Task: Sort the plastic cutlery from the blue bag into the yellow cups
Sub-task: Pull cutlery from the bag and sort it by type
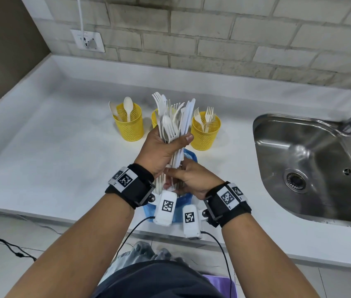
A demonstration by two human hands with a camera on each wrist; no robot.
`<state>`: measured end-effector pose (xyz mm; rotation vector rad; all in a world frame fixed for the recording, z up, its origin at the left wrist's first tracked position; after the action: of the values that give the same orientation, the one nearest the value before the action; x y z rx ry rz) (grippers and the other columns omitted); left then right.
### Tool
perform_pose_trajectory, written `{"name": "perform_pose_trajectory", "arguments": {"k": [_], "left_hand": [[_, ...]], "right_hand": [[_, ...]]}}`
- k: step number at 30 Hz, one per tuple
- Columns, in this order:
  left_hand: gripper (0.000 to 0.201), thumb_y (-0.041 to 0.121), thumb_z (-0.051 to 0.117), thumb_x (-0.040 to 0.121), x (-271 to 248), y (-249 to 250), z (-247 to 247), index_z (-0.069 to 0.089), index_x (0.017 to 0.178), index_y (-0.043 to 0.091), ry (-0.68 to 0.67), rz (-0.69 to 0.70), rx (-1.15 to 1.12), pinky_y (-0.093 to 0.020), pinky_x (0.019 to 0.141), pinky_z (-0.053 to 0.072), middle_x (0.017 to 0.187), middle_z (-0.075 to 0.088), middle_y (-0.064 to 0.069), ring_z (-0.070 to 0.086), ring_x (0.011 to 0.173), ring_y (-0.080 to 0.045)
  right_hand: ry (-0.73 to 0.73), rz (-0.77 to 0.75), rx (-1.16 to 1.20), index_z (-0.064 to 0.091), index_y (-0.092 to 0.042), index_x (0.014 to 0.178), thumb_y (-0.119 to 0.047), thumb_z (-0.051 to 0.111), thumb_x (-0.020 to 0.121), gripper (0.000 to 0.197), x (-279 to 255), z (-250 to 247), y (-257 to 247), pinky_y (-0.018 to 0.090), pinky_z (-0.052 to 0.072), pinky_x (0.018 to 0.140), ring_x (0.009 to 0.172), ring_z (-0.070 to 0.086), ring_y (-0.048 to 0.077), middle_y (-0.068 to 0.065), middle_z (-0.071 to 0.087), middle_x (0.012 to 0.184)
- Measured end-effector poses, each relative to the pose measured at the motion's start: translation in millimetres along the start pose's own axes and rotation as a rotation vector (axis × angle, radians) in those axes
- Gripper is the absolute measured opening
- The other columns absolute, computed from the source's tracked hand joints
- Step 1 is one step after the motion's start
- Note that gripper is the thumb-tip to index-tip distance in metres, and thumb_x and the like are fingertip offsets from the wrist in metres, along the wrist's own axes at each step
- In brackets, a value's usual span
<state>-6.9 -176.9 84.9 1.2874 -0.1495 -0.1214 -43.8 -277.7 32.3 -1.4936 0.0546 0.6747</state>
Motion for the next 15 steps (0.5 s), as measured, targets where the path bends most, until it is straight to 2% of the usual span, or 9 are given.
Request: {"name": "perform_pose_trajectory", "arguments": {"k": [2, 4, 7, 10, 12, 14, 15], "left_hand": [[0.018, 0.003, 0.077, 0.086, 0, 0, 0, 0.072, 0.099, 0.015, -0.001, -0.004, -0.027, -0.033, 0.084, 0.052, 0.087, 0.074, 0.005, 0.067, 0.084, -0.013], [0.018, 0.007, 0.077, 0.084, 0, 0, 0, 0.073, 0.099, 0.015, -0.012, -0.003, -0.043, -0.033, 0.084, 0.052, 0.088, 0.074, 0.003, 0.067, 0.085, -0.015], [0.019, 0.007, 0.079, 0.082, 0, 1, -2, 0.074, 0.1, 0.015, -0.042, 0.002, -0.052, -0.034, 0.086, 0.052, 0.091, 0.074, -0.001, 0.067, 0.088, -0.019], [0.022, 0.002, 0.079, 0.082, 0, 1, -4, 0.075, 0.097, 0.018, -0.054, 0.012, -0.055, -0.037, 0.089, 0.051, 0.092, 0.072, -0.003, 0.067, 0.091, -0.021], [0.025, -0.002, 0.077, 0.084, -1, 2, -3, 0.075, 0.096, 0.02, -0.059, 0.02, -0.047, -0.035, 0.087, 0.051, 0.09, 0.072, -0.002, 0.066, 0.089, -0.02], [0.023, -0.003, 0.076, 0.086, -2, 4, -2, 0.073, 0.1, 0.014, -0.047, 0.023, -0.04, -0.034, 0.084, 0.052, 0.09, 0.072, -0.002, 0.067, 0.088, -0.02], [0.021, -0.002, 0.076, 0.085, -2, 6, -2, 0.072, 0.101, 0.011, -0.038, 0.024, -0.026, -0.033, 0.083, 0.053, 0.09, 0.073, -0.002, 0.068, 0.088, -0.019]], "right_hand": [[0.013, -0.004, 0.056, 0.06, -0.01, 0.089, -0.016, 0.066, 0.097, 0.012, 1, 2, 0, 0.03, 0.047, 0.055, 0.057, 0.055, 0.019, 0.005, 0.054, 0.063], [0.028, -0.045, 0.114, 0.057, -0.012, 0.082, -0.012, 0.069, 0.087, 0.013, 4, 2, 0, 0.032, 0.038, 0.054, 0.052, 0.043, 0.017, 0.003, 0.044, 0.058], [0.065, -0.093, 0.304, 0.054, -0.01, 0.083, 0.0, 0.062, 0.072, 0.017, 4, 0, -1, 0.032, 0.035, 0.051, 0.056, 0.039, 0.02, 0.009, 0.042, 0.064], [0.068, -0.136, 0.517, 0.064, -0.007, 0.094, 0.01, 0.051, 0.066, 0.036, 2, -2, -8, 0.033, 0.036, 0.053, 0.062, 0.041, 0.024, 0.014, 0.049, 0.076], [0.042, -0.155, 0.591, 0.069, -0.006, 0.1, 0.008, 0.046, 0.065, 0.044, 2, -3, -13, 0.032, 0.047, 0.058, 0.07, 0.05, 0.024, 0.016, 0.058, 0.086], [0.016, -0.154, 0.629, 0.068, -0.003, 0.11, 0.008, 0.042, 0.067, 0.052, 3, -2, -15, 0.039, 0.058, 0.077, 0.089, 0.061, 0.028, 0.018, 0.067, 0.102], [-0.007, -0.156, 0.642, 0.065, -0.001, 0.119, 0.011, 0.039, 0.07, 0.057, 3, -2, -17, 0.045, 0.057, 0.09, 0.101, 0.063, 0.031, 0.021, 0.067, 0.114]]}}
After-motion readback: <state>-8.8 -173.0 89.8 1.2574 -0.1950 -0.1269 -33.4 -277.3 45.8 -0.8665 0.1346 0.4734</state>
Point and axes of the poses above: each hand's wrist, its own x-axis towards the middle knuckle, its own z-axis out of the palm, y = z × x, the point moved 4 cm from there along x, towards the middle knuckle
